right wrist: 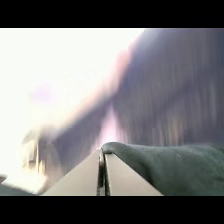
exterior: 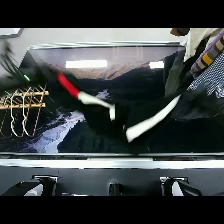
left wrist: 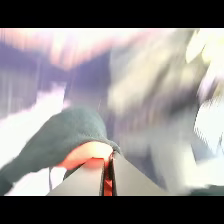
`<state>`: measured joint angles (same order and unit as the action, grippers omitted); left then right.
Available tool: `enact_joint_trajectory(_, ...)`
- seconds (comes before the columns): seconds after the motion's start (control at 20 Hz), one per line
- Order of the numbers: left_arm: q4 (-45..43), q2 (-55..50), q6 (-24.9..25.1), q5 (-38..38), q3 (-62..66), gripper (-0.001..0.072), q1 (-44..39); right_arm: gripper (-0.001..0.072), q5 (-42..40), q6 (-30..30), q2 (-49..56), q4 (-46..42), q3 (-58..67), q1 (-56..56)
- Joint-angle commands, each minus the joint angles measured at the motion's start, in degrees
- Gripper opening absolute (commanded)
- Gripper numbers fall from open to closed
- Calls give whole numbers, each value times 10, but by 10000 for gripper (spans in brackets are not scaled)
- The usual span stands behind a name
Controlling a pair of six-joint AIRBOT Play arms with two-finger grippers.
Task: Fold the clothes and pants, and hang the long-sleeved shirts on hangers.
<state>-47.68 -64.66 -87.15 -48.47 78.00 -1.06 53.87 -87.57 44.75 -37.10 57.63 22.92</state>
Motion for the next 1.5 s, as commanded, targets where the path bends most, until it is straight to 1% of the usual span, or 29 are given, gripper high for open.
enact_joint_trajectory(0.0, -133, 2, -94, 25, 220, 37, 3, 49, -50, -112, 30, -201, 276, -21)
enact_joint_trajectory(0.05, -154, 4, -110, 25, 268, 37, 5, 49, -39, -127, 36, -241, 344, -21)
enact_joint_trajectory(0.15, -190, 18, -137, 25, 339, 37, 16, 49, -30, -141, 36, -289, 447, -21)
enact_joint_trajectory(0.3, -240, 66, -190, 24, 375, 37, 33, 50, 23, -153, 23, -347, 552, -21)
enact_joint_trajectory(0.4, -275, 106, -222, 10, 375, 38, 36, 50, 59, -153, -2, -363, 575, -21)
enact_joint_trajectory(0.5, -296, 141, -228, -7, 375, 37, 36, 50, 73, -154, -35, -373, 575, -21)
enact_joint_trajectory(0.65, -311, 177, -228, -10, 374, 37, 36, 49, 69, -215, -63, -381, 575, -21)
enact_joint_trajectory(0.8, -310, 168, -230, -31, 370, 37, 36, 49, 81, -279, -37, -365, 575, -21)
enact_joint_trajectory(0.9, -305, 141, -230, -52, 349, 37, 36, 49, 108, -304, 8, -333, 575, -21)
enact_joint_trajectory(1.0, -297, 97, -229, -62, 322, 38, 35, 49, 146, -309, 76, -290, 575, -21)
enact_joint_trajectory(1.15, -297, -4, -195, -62, 287, 38, 24, 50, 212, -310, 204, -254, 575, -21)
enact_joint_trajectory(1.25, -294, -89, -191, -62, 278, 39, 12, 50, 251, -310, 301, -245, 575, -26)
enact_joint_trajectory(1.4, -293, -215, -191, -62, 278, 38, -17, 51, 292, -285, 451, -257, 575, -79)
enact_joint_trajectory(1.45, -293, -255, -191, -62, 278, 39, -28, 51, 287, -258, 497, -268, 575, -104)
